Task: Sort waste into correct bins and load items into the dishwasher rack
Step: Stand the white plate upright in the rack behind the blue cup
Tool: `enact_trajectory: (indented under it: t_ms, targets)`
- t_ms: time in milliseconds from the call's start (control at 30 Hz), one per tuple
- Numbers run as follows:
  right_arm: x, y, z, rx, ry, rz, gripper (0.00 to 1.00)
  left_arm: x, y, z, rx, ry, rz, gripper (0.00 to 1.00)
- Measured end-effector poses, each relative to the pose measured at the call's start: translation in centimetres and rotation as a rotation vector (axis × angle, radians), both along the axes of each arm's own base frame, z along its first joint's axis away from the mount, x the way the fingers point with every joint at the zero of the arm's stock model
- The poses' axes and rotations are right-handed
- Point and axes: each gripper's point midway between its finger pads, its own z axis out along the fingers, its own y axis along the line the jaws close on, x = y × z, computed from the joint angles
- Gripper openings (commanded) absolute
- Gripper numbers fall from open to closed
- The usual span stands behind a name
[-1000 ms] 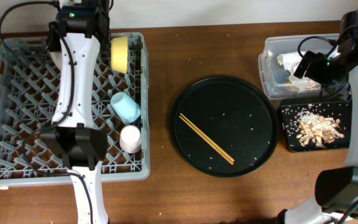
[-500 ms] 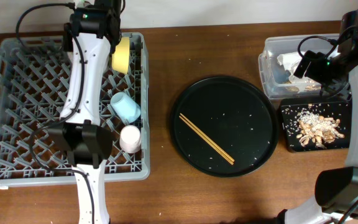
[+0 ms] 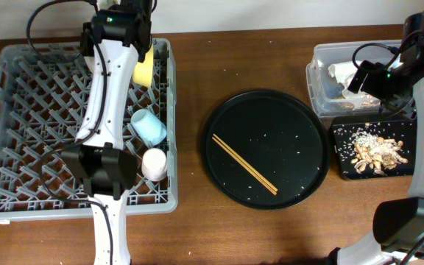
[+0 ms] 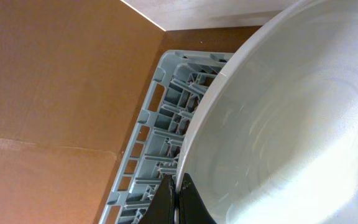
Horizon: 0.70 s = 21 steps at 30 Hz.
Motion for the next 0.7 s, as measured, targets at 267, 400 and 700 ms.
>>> enact_trajectory:
  t_ms: [267,400,700]
  targets:
    - [0.0,0.0,0.0,0.000,0.000,0.000,0.99,0.9,0.4,-4.0,0.088,0.110,0.018,0.87]
    - [0.0,0.0,0.0,0.000,0.000,0.000,0.99,1.1,0.4,-3.9,0.088,0.097,0.019,0.99]
    - [-0.1,0.0,0.0,-0.003,0.003,0.000,0.99,-2.2,-6.3,6.0,-0.405,-0.040,-0.348,0.76]
